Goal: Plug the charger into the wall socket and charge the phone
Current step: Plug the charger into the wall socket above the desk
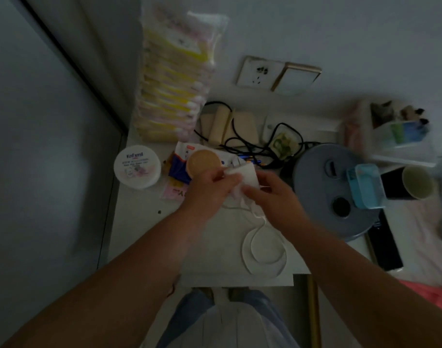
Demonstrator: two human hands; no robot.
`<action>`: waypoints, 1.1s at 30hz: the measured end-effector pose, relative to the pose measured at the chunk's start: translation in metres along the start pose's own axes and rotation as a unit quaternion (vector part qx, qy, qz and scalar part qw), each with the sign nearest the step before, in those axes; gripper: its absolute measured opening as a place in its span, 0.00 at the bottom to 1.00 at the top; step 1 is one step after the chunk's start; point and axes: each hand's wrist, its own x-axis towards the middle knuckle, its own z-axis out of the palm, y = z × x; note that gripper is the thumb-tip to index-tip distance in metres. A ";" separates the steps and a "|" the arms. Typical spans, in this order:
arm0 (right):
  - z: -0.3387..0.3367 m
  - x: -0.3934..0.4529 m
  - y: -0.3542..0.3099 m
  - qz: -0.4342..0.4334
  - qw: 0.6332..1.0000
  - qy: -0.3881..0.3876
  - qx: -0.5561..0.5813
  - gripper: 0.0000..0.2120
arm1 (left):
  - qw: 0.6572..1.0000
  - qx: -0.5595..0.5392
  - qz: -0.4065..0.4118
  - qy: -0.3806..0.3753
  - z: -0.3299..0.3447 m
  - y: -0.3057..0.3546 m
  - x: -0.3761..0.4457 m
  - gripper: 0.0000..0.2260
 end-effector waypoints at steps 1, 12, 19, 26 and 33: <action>-0.007 0.002 -0.004 0.003 1.000 0.000 0.016 0.11 | 1.000 -0.007 0.011 0.001 0.005 0.009 0.004 0.04; -0.052 0.087 -0.042 0.033 0.981 0.037 0.185 0.08 | 0.998 -0.052 -0.014 0.028 0.045 0.074 0.080 0.16; -0.062 0.134 -0.051 0.034 0.977 0.006 0.210 0.15 | 0.997 -0.055 -0.009 0.047 0.054 0.088 0.120 0.18; -0.064 0.165 -0.058 0.032 0.972 -0.007 0.235 0.14 | 0.988 -0.107 0.006 0.112 0.060 0.093 0.150 0.17; -0.064 0.171 -0.059 0.033 0.973 -0.017 0.227 0.17 | 0.987 -0.099 0.016 0.125 0.059 0.093 0.153 0.18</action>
